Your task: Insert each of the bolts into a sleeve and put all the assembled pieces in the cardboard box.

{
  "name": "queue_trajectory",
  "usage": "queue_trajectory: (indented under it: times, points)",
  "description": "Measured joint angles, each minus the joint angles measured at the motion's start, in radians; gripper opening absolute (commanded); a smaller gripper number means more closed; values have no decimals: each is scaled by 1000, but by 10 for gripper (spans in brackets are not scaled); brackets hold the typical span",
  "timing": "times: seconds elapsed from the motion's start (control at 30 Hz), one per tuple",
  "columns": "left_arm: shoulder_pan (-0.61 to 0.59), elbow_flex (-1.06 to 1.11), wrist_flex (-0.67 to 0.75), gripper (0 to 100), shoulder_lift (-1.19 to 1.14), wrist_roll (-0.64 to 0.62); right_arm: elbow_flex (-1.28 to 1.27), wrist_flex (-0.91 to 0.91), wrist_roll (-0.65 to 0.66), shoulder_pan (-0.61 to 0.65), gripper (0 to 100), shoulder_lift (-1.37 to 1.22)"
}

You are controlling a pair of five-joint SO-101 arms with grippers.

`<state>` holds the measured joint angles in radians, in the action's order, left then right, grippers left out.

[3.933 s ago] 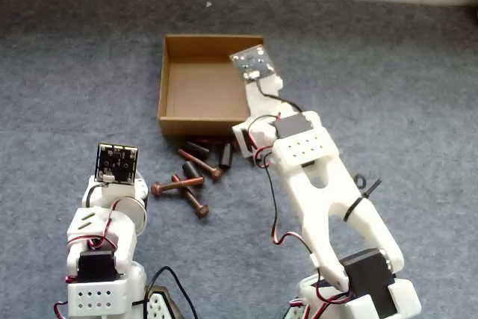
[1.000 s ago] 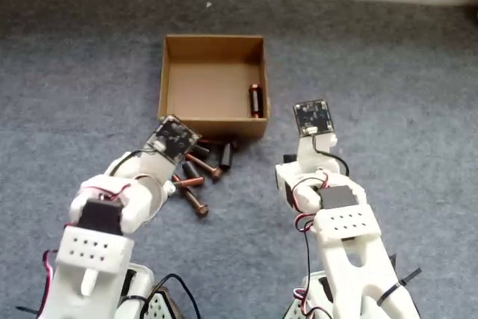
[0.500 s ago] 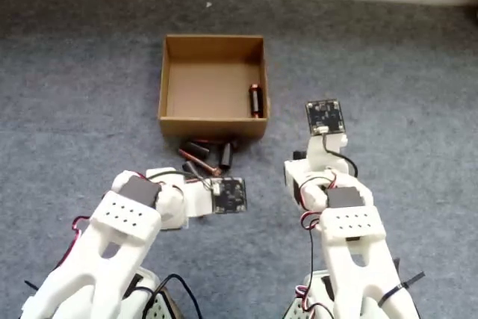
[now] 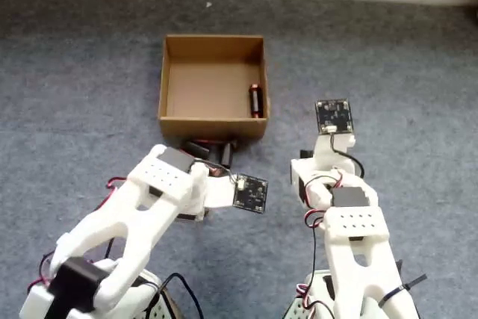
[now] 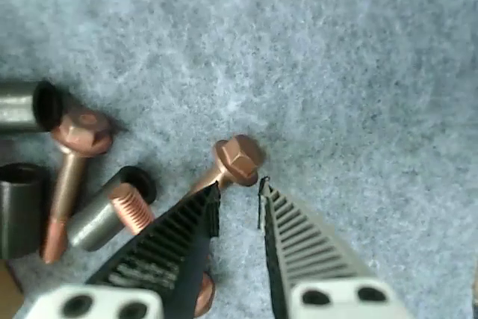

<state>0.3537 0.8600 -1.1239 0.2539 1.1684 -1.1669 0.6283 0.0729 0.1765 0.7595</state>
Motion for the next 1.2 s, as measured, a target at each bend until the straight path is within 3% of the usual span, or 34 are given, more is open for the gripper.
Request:
queue_trajectory:
  times: [0.3, 0.47, 0.77, 1.0, 1.2]
  points:
    - [2, -29, 91, 114, -123, 25, 0, 0, 0, 0, 5, 0]
    - [2, -31, 98, 52, -133, 25, 0, 0, 0, 2, 5, 0]
    - [2, -38, 216, 159, -137, 26, 0, 0, 0, 2, 5, 0]
    - [0, -52, 238, 160, -152, -32, 0, 0, 0, 2, 5, 0]
    - [-2, -48, 238, 47, -152, -43, 0, 0, 0, 2, 5, 0]
